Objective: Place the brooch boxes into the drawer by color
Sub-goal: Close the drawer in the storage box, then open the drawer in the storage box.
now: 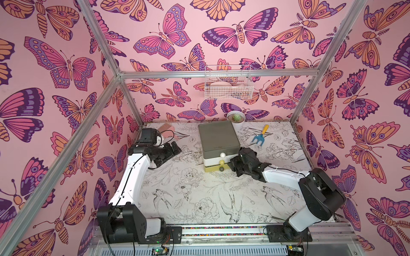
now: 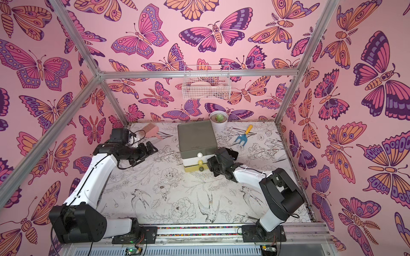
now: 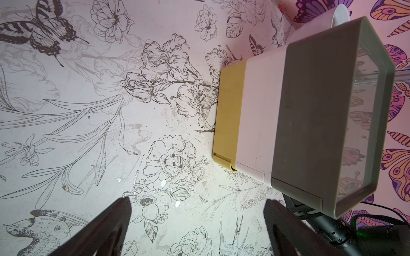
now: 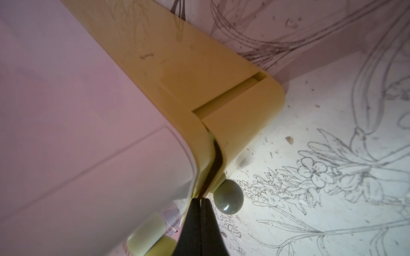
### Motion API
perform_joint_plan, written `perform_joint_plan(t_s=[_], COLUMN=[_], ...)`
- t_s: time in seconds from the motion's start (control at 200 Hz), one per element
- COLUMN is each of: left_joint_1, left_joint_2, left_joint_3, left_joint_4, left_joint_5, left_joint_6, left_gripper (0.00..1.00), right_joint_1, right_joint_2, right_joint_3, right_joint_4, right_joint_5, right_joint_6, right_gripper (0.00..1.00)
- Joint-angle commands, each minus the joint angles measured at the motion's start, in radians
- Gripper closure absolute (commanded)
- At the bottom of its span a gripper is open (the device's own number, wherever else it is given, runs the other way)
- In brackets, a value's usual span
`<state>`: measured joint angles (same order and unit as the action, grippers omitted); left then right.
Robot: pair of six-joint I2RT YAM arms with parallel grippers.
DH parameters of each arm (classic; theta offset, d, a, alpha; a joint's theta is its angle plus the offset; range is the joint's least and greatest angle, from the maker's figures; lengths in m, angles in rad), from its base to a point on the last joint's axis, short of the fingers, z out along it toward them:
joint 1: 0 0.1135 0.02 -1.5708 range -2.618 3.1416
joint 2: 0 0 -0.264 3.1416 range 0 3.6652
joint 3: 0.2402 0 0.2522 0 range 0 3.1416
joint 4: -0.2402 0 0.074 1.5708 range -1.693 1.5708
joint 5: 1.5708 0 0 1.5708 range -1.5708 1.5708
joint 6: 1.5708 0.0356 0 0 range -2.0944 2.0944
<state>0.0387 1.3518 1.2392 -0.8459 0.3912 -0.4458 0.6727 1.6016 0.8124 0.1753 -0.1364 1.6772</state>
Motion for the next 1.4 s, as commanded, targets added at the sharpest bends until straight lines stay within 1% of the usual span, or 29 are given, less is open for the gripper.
perform_joint_plan(t_s=[0.0, 0.045, 0.075, 0.195, 0.291, 0.406, 0.486, 0.546, 0.661, 0.746, 0.811, 0.942, 1.022, 1.087, 1.172, 1.252, 1.327, 1.397], left_joint_1=[-0.002, -0.002, -0.003, -0.008, -0.026, -0.066, -0.093, -0.111, -0.131, -0.137, -0.138, -0.138, -0.138, -0.138, -0.137, -0.138, -0.137, -0.136], left_joint_2=[0.017, 0.018, 0.017, 0.027, 0.046, 0.07, 0.094, 0.109, 0.129, 0.138, 0.135, 0.128, 0.126, 0.124, 0.122, 0.115, 0.106, 0.103], left_joint_3=[0.014, 0.017, 0.017, 0.013, 0.019, 0.022, 0.019, 0.018, 0.01, 0.011, 0.008, -0.001, -0.006, -0.006, -0.006, -0.008, -0.013, -0.015], left_joint_4=[-0.032, -0.03, -0.028, -0.011, 0.003, 0.031, 0.059, 0.072, 0.104, 0.106, 0.107, 0.106, 0.104, 0.105, 0.105, 0.104, 0.103, 0.099], left_joint_5=[-0.012, -0.012, -0.013, 0.006, 0.026, 0.04, 0.061, 0.071, 0.082, 0.082, 0.079, 0.07, 0.068, 0.063, 0.057, 0.054, 0.051, 0.049], left_joint_6=[0.013, 0.006, -0.001, -0.021, -0.038, -0.068, -0.089, -0.103, -0.12, -0.121, -0.121, -0.123, -0.12, -0.121, -0.12, -0.118, -0.116, -0.111], left_gripper=[0.0, 0.0, 0.0, 0.0, 0.0, 0.0, 0.0, 0.0, 0.0, 0.0, 0.0, 0.0, 0.0, 0.0, 0.0, 0.0, 0.0, 0.0], right_joint_1=[-0.011, -0.013, -0.013, -0.021, -0.047, -0.083, -0.128, -0.168, -0.182, -0.2, -0.202, -0.2, -0.184, -0.165, -0.137, -0.09, -0.024, 0.041], right_joint_2=[-0.083, -0.122, -0.15, -0.291, -0.385, -0.498, -0.526, -0.505, -0.409, -0.306, -0.231, -0.119, -0.071, -0.023, 0.069, 0.126, 0.172, 0.214], right_joint_3=[-0.016, -0.032, -0.04, -0.059, -0.083, -0.138, -0.18, -0.201, -0.205, -0.202, -0.175, -0.097, -0.089, -0.114, -0.202, -0.289, -0.337, -0.342], right_joint_4=[-0.007, -0.039, -0.075, -0.28, -0.418, -0.501, -0.482, -0.431, -0.321, -0.194, -0.124, -0.09, 0.018, 0.165, 0.469, 0.698, 0.854, 0.972], right_joint_5=[0.003, 0.003, 0.004, 0.055, 0.107, 0.165, 0.161, 0.111, 0.029, -0.088, -0.15, -0.253, -0.304, -0.334, -0.321, -0.238, -0.151, -0.072], right_joint_6=[-0.049, -0.068, -0.085, -0.184, -0.211, -0.211, -0.226, -0.235, -0.26, -0.249, -0.253, -0.274, -0.222, -0.134, 0.046, 0.199, 0.297, 0.346], right_gripper=[1.0, 1.0, 0.97, 0.74, 0.59, 0.56, 0.56, 0.53, 0.42, 0.42, 0.41, 0.4, 0.4, 0.4, 0.4, 0.41, 0.41, 0.41])
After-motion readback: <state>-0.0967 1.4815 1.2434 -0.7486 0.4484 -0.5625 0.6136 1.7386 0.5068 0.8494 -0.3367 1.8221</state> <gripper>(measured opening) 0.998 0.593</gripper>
